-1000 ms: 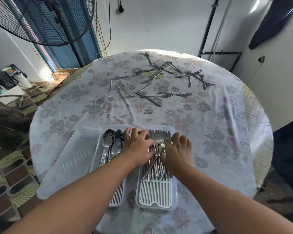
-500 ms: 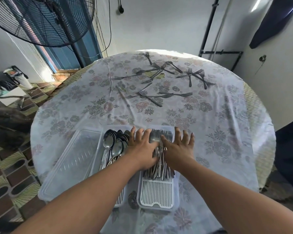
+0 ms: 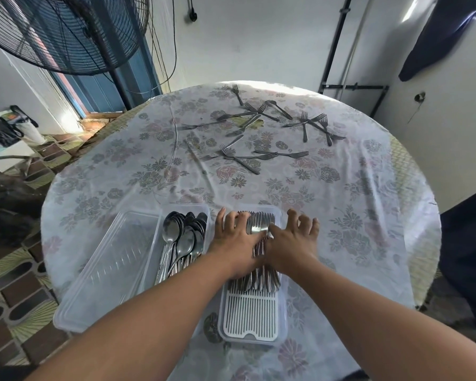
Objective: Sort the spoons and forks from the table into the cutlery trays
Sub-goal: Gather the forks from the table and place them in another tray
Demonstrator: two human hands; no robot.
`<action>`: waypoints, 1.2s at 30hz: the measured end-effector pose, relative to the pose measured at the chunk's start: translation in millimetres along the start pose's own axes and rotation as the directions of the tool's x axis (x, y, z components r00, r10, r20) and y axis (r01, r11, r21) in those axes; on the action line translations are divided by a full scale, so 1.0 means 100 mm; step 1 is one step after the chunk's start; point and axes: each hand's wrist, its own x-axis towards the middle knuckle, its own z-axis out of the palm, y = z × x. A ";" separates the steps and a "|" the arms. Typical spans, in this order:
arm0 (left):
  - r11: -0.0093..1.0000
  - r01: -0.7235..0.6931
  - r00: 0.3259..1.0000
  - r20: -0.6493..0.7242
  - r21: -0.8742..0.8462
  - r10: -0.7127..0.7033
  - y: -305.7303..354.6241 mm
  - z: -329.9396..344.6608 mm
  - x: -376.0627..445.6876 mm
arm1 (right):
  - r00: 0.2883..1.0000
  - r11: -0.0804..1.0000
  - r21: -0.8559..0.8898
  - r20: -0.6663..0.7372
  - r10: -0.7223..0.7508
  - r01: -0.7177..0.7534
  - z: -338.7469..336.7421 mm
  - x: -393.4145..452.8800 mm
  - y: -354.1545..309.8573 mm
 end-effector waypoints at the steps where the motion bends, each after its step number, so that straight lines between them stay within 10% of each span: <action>1: 1.000 0.013 1.000 -0.001 -0.007 -0.013 0.01 0.00 0.01 | 1.000 1.000 0.001 0.010 0.001 -0.001 -0.02 0.02 0.00; 11: 1.000 -0.003 0.999 0.047 0.000 0.003 0.10 -0.01 0.15 | 1.000 0.997 0.077 0.010 0.011 -0.011 0.00 -0.01 0.04; 20: 0.916 0.118 0.969 -0.159 -0.383 -0.191 0.15 -0.28 0.44 | 0.966 0.848 0.529 -0.234 0.111 0.031 -0.22 0.15 0.19; 28: 0.604 0.099 0.875 -0.220 -0.791 -0.431 0.72 -0.54 0.93 | 0.971 0.509 0.858 -0.173 0.166 0.066 -0.40 0.57 0.76; 36: 0.419 0.261 0.714 -0.118 -0.870 -0.691 1.26 -0.69 1.58 | 0.994 0.492 0.864 -0.104 -0.032 0.106 -0.49 1.13 1.55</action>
